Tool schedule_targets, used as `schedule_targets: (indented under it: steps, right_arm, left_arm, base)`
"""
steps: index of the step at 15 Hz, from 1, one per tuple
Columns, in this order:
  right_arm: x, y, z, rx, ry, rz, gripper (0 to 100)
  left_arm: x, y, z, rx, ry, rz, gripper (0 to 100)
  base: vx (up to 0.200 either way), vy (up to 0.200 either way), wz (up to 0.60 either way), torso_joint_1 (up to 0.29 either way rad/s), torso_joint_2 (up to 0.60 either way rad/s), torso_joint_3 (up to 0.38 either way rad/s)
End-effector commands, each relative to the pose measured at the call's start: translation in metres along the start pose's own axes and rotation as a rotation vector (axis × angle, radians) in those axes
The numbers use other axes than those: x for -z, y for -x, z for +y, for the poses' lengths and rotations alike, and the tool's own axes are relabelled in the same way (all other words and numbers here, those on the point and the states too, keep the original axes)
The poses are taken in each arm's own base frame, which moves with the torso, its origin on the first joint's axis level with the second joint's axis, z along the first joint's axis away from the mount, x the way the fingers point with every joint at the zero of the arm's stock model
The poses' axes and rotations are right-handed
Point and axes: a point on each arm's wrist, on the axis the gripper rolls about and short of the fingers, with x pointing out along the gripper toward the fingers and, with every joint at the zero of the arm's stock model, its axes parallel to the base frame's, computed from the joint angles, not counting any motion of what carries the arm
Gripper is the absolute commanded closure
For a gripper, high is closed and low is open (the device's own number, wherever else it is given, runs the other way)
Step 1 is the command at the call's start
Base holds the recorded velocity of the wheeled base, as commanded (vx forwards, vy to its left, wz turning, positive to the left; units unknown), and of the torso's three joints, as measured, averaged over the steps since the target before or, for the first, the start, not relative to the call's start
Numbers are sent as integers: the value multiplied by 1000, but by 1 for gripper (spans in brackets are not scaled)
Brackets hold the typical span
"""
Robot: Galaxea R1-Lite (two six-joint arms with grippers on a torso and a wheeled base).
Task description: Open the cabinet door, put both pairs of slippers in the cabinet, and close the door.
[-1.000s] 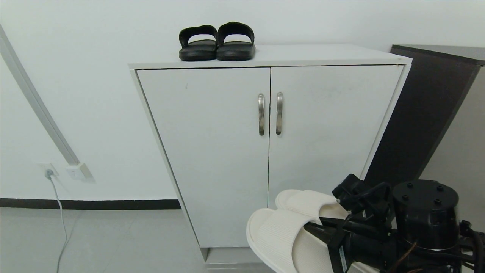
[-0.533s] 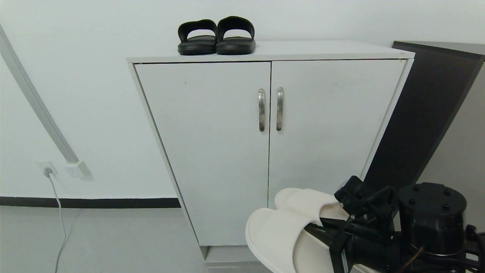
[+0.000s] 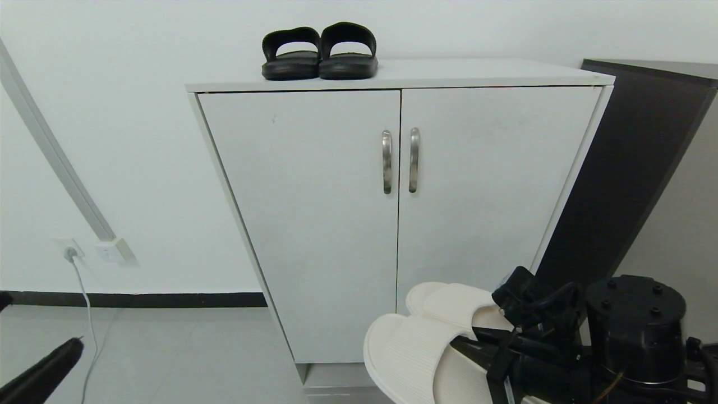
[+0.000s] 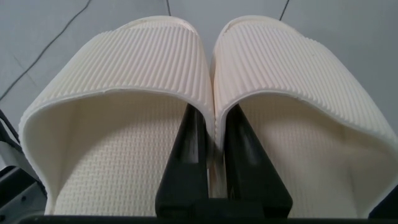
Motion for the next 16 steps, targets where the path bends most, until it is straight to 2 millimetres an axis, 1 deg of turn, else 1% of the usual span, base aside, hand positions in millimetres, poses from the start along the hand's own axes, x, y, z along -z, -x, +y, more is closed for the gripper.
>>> schedule_targets:
  steps: [1,2,3,4,5,6,8,10,11,12,13,14,16]
  right_arm:
    - [1,-1,1,-2,1,5,100]
    - [1,-1,1,-6,2,5,100]
    - [1,-1,2,-7,3,5,100]
    - [1,-2,2,-10,3,7,100]
    - [3,-3,2,-9,3,15,100]
    - [3,-3,3,-12,5,18,100]
    - [3,-4,3,-15,5,18,100]
    - [3,-4,5,-23,8,16,100]
    - [3,-5,6,-25,9,19,100]
    - [5,-6,6,-26,10,25,100]
    - [5,-6,6,-26,10,25,100]
    - [6,-7,7,-28,9,31,100]
    - [6,-7,7,-31,9,31,100]
  left_arm:
    - [-6,-48,7,129,44,77,0]
    - [-17,-67,0,230,61,71,0]
    - [-23,-76,-5,274,72,74,0]
    - [-31,-94,-13,318,83,89,0]
    - [-33,-105,-18,334,81,102,0]
    - [-39,-121,-27,361,79,102,0]
    - [-44,-144,-46,400,74,100,0]
    - [-51,-170,-71,456,72,67,0]
    - [-52,-177,-77,471,72,66,0]
    - [-56,-192,-92,514,71,66,0]
    - [-56,-192,-93,516,71,66,0]
    - [-60,-209,-109,554,92,69,0]
    - [-62,-225,-123,586,119,81,0]
  base:
    - [0,0,0,0,0,0]
    - [0,0,0,0,0,0]
    - [0,0,0,0,0,0]
    - [0,0,0,0,0,0]
    - [0,0,0,0,0,0]
    - [0,0,0,0,0,0]
    - [0,0,0,0,0,0]
    - [0,0,0,0,0,0]
    - [0,0,0,0,0,0]
    - [0,0,0,0,0,0]
    - [0,0,0,0,0,0]
    - [0,0,0,0,0,0]
    - [0,0,0,0,0,0]
